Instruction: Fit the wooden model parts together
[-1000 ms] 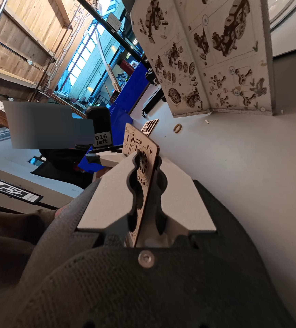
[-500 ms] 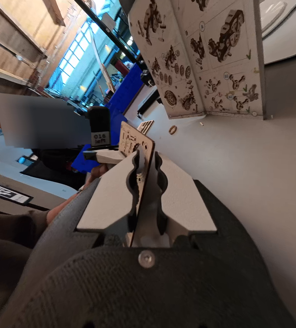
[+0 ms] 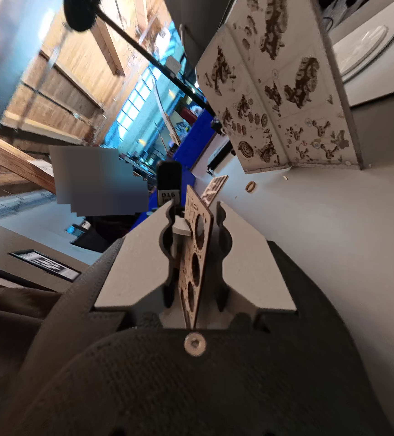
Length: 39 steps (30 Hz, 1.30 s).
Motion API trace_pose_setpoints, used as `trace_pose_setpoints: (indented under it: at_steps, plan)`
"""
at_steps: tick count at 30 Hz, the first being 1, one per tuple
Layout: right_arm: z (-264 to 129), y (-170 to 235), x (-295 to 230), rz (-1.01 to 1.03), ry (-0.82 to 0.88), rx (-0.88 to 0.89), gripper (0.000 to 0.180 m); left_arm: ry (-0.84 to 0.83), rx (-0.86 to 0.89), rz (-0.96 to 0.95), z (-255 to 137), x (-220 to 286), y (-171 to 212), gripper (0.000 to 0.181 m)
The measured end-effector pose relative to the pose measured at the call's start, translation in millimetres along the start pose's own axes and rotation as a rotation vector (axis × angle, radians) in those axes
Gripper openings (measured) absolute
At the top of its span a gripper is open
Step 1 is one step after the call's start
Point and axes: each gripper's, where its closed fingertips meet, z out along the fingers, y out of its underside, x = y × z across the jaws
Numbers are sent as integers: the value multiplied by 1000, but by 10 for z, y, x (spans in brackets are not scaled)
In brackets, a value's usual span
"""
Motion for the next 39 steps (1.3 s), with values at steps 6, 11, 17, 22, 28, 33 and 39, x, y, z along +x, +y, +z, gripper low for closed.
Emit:
trace_pose_setpoints:
  at_steps: [6,11,17,22,28,33,39]
  plan:
    - [-51,282,-186,-251,84,-275,32,110,-163,-39,191,288,191,0]
    - [-237,308,-496,-257,12,-321,1,42,-231,98,317,471,129,23]
    - [-790,-515,-510,-136,114,188,0,-155,23,222,105,305,-460,49]
    - [-1350,-710,-204,-188,384,529,1,-257,-27,244,102,57,-277,49]
    - [-1412,-580,106,-160,589,608,1,-467,-156,314,75,-315,7,48]
    - [-1367,-493,318,-75,627,584,1,-648,-298,406,0,-535,158,53]
    - [-1375,-406,490,-32,639,526,3,-799,-463,614,30,-678,322,56]
